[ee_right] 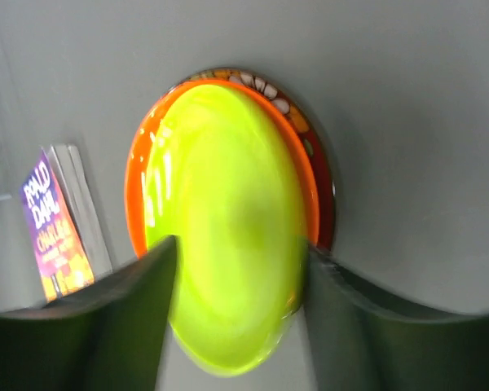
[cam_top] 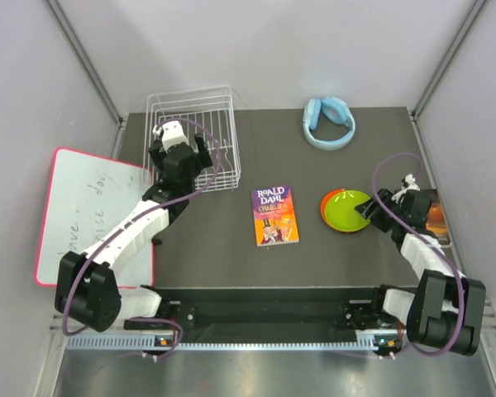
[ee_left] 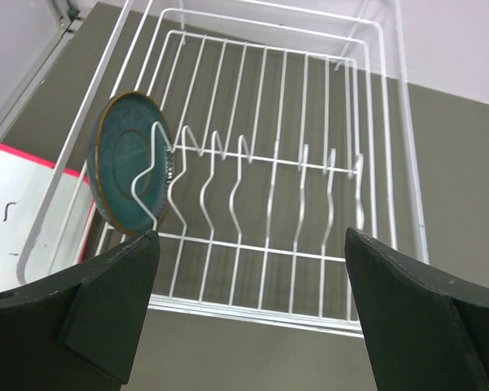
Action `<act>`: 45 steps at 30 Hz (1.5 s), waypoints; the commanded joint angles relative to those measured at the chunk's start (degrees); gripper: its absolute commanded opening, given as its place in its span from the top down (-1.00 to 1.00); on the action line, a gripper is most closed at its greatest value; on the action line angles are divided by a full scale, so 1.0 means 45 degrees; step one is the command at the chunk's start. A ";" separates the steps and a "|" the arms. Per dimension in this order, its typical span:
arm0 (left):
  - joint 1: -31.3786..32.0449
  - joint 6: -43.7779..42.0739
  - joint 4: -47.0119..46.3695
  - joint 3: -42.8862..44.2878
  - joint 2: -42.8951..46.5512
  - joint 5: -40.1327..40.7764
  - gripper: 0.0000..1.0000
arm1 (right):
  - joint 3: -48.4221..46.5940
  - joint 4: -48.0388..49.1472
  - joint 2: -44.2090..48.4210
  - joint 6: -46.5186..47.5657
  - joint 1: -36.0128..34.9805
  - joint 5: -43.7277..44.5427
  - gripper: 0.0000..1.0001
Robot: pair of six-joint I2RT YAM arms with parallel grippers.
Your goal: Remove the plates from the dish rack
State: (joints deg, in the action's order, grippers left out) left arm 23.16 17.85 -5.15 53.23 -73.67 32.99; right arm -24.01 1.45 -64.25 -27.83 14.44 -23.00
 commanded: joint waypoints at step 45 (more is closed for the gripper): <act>-0.4306 0.0390 -0.0868 0.2739 -0.5757 -0.0339 -0.72 | -0.1286 -0.1339 0.0801 0.1674 0.0034 0.0268 -0.65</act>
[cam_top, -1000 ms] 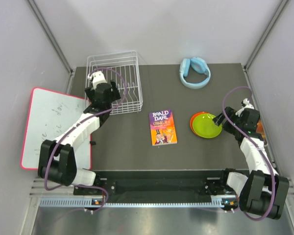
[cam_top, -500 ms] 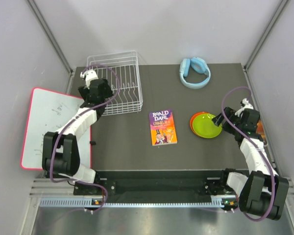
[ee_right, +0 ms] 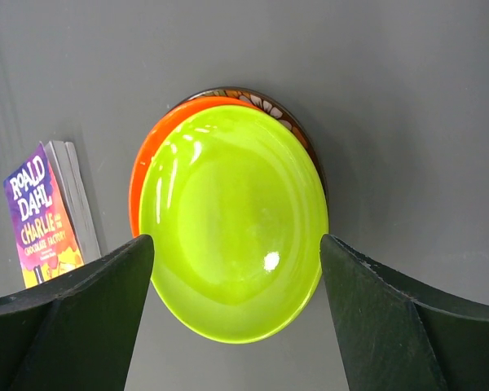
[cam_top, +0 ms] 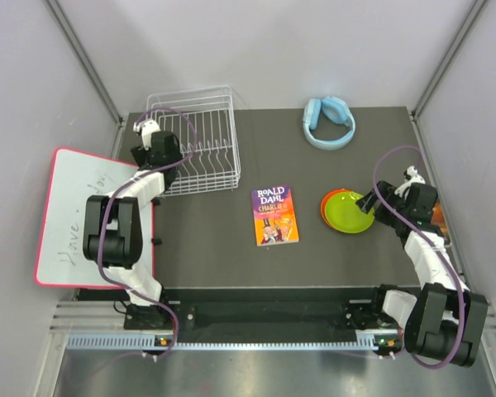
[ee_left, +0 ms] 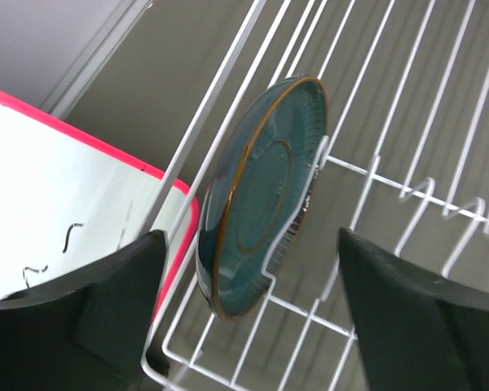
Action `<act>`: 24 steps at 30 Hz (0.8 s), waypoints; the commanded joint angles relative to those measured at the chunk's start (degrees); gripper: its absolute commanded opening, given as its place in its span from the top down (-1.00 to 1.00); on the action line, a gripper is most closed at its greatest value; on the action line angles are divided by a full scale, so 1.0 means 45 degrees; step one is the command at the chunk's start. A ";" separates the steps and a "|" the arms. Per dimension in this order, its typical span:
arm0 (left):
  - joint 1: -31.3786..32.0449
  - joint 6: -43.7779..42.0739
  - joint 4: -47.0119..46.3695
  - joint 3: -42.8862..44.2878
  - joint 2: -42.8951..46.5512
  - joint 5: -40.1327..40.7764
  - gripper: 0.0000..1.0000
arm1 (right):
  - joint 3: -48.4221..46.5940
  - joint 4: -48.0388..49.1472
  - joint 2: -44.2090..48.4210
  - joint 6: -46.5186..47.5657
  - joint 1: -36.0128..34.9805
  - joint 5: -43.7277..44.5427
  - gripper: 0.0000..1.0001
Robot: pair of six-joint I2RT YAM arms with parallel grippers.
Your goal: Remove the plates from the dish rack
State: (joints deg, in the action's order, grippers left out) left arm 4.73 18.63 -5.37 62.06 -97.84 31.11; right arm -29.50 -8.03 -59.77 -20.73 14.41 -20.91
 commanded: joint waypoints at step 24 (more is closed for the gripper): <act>-0.0504 0.0860 -0.1542 0.0544 -0.0913 -0.0430 0.83 | 0.0012 0.1043 -0.0800 -0.0100 0.0039 -0.0296 -0.63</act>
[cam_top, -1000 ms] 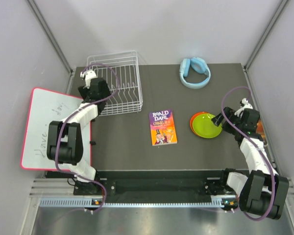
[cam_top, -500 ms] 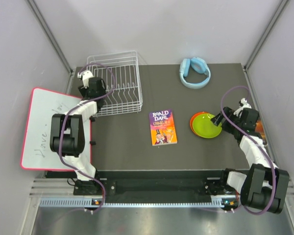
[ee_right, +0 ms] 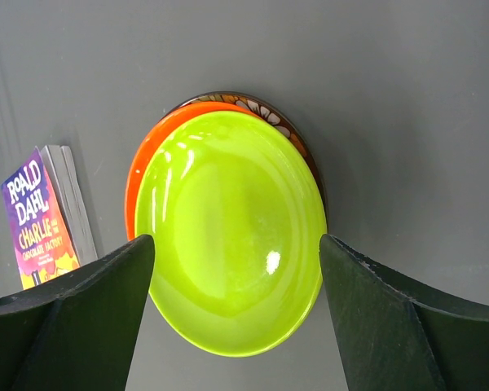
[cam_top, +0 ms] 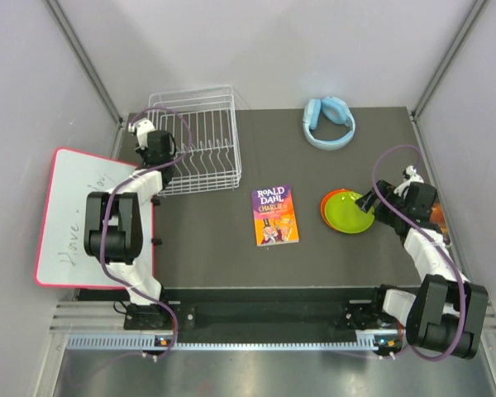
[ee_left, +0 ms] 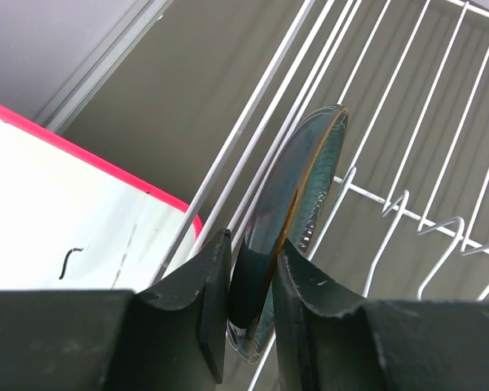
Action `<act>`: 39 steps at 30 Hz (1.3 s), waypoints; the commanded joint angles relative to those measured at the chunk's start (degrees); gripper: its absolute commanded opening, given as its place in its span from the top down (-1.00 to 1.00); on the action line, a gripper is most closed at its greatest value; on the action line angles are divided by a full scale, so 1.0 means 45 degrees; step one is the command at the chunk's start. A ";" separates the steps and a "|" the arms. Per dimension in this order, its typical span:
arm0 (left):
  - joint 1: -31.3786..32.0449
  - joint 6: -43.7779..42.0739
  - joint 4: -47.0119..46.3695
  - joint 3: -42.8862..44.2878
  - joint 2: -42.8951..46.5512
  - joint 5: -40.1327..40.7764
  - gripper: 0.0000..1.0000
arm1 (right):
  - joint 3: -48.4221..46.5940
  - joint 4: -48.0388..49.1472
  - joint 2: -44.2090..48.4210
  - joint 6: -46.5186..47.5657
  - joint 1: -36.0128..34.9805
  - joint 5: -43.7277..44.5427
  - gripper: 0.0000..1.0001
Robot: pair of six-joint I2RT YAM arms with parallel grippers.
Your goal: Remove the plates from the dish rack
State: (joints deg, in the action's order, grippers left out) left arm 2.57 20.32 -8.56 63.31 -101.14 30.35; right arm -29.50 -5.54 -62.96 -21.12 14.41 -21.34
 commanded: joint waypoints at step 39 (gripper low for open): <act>0.0132 -0.0533 -0.0384 -0.0201 0.5307 -0.1957 1.00 | 0.0285 -0.0487 0.1666 0.0261 -0.0020 0.0075 -0.64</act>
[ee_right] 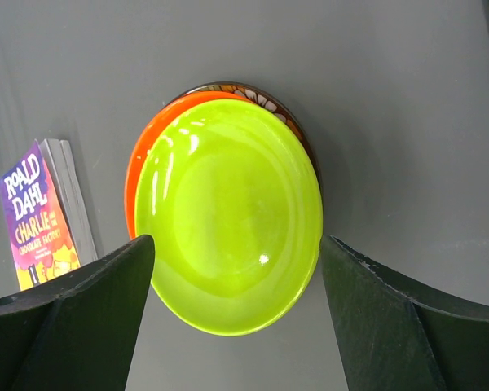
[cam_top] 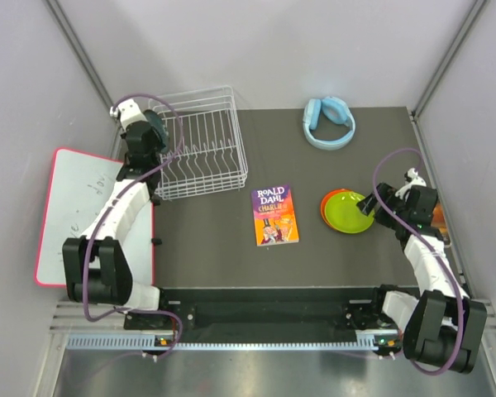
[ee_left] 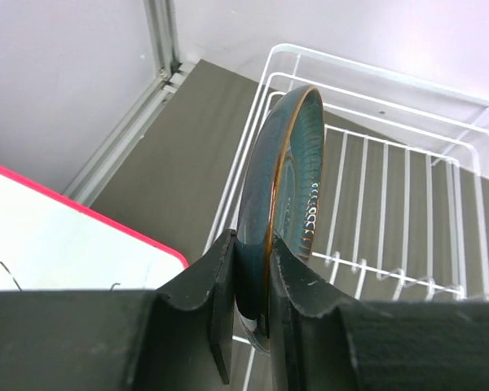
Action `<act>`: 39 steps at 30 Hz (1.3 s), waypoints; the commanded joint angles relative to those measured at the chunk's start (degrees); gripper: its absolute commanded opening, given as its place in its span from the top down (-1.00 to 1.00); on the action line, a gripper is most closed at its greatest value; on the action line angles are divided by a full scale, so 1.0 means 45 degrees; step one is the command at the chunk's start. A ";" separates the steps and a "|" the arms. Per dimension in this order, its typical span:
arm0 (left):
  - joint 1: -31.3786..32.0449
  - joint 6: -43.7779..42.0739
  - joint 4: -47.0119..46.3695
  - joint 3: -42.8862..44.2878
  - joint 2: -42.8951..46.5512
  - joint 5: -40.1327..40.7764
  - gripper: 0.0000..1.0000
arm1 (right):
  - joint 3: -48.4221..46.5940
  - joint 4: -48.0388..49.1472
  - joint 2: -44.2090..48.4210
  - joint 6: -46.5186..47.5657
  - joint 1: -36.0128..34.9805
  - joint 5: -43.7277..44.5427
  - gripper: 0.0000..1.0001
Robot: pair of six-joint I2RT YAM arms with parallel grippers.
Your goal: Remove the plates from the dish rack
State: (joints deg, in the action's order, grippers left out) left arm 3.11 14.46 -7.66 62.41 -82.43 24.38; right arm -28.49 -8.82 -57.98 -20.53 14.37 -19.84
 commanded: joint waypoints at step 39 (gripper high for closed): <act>0.7589 0.5459 -0.2496 -0.2404 0.0683 -0.7117 1.00 | 0.0120 0.0671 0.3938 -0.2312 -0.0244 -0.4479 -0.73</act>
State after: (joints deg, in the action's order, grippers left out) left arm 36.62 37.63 -9.93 51.83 -79.11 -8.03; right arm -27.09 -9.69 -40.14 -29.52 13.85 -37.80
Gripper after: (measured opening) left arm 0.230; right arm 0.855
